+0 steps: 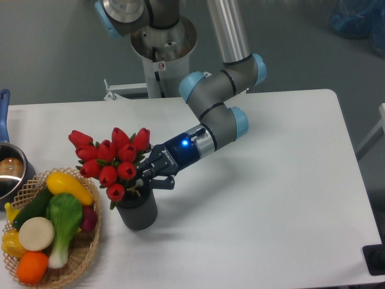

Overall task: Insert the flowers into the vase
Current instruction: 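Push the held tulip stems down deeper into the grey vase, then open the gripper to release the tulip bunch in the vase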

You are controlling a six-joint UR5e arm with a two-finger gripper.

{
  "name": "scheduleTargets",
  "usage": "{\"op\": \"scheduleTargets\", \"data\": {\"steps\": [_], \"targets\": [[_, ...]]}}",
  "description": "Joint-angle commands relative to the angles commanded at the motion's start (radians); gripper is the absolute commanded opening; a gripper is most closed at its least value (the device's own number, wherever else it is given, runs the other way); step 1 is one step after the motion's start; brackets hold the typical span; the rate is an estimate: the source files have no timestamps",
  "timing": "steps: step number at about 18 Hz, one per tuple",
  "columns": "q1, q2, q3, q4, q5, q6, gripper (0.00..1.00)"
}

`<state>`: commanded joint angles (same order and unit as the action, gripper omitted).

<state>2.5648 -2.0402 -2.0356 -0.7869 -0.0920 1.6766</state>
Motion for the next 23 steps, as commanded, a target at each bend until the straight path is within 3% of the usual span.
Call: {"op": "scheduleTargets", "data": {"steps": [9,14,17,23], "targets": [[0.000,-0.008,-0.005,0.000,-0.002,0.041,0.23],[0.002,-0.002,-0.002,0.000,-0.002,0.041,0.31],[0.002,-0.002,-0.003,0.000,-0.002,0.043,0.41],[0.005,-0.002,-0.003,0.002,-0.002,0.043,0.46]]}}
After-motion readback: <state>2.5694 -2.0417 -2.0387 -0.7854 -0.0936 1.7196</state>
